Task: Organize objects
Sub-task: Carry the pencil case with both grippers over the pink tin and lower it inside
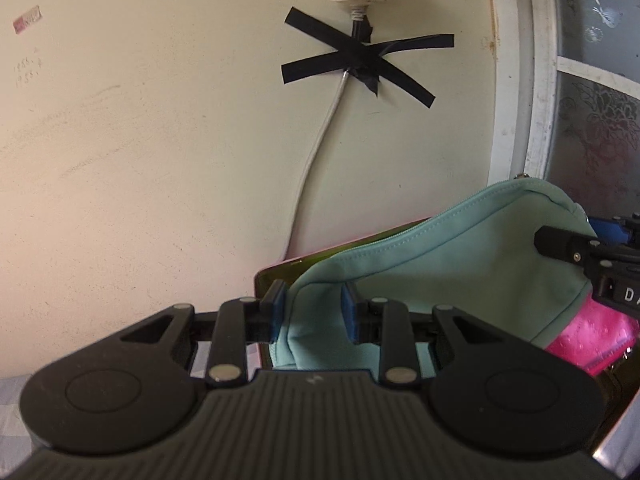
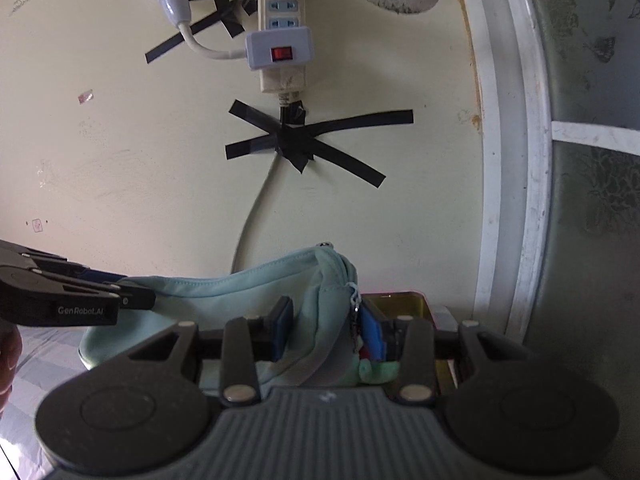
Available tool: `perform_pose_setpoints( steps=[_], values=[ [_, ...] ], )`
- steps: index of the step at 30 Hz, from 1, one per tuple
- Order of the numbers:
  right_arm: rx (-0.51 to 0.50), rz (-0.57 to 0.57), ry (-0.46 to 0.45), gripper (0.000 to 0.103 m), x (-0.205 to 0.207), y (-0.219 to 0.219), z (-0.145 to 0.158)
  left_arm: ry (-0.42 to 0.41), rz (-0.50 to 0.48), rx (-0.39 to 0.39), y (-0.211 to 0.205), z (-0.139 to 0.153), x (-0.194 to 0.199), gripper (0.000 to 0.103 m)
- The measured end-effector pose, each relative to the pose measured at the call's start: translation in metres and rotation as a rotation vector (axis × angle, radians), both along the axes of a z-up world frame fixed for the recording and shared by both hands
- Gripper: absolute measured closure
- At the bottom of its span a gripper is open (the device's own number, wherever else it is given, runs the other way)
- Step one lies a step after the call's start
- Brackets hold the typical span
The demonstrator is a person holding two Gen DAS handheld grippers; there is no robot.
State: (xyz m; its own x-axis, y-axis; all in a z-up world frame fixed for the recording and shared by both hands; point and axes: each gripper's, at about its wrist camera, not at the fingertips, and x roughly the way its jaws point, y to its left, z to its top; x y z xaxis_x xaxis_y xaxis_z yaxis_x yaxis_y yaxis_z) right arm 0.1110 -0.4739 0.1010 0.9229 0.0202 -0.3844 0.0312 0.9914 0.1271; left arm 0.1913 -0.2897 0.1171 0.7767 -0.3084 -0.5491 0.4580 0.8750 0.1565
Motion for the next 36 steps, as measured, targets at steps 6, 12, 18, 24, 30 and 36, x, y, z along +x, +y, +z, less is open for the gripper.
perform_pose_setpoints(
  steps=[6, 12, 18, 24, 30, 36],
  values=[
    [0.051, 0.02, 0.133, 0.067, 0.046, -0.012, -0.013, 0.028, 0.029, 0.035, -0.01, -0.02, 0.023, 0.071],
    [0.086, 0.071, 0.21, 0.061, 0.054, -0.022, -0.026, 0.105, 0.045, 0.038, -0.004, -0.046, 0.036, 0.069],
    [0.072, -0.027, 0.046, 0.054, -0.028, -0.056, -0.015, 0.12, 0.043, 0.027, 0.001, -0.054, 0.038, 0.069],
    [0.112, -0.053, 0.055, 0.066, -0.084, -0.065, -0.035, 0.108, 0.032, 0.03, -0.001, -0.058, 0.036, 0.069],
    [0.119, 0.012, 0.121, 0.082, -0.049, -0.045, -0.044, 0.096, 0.04, 0.039, 0.002, -0.057, 0.033, 0.069],
    [0.037, 0.066, 0.198, 0.081, 0.001, -0.018, -0.054, 0.089, 0.045, 0.053, 0.005, -0.057, 0.031, 0.067]
  ],
)
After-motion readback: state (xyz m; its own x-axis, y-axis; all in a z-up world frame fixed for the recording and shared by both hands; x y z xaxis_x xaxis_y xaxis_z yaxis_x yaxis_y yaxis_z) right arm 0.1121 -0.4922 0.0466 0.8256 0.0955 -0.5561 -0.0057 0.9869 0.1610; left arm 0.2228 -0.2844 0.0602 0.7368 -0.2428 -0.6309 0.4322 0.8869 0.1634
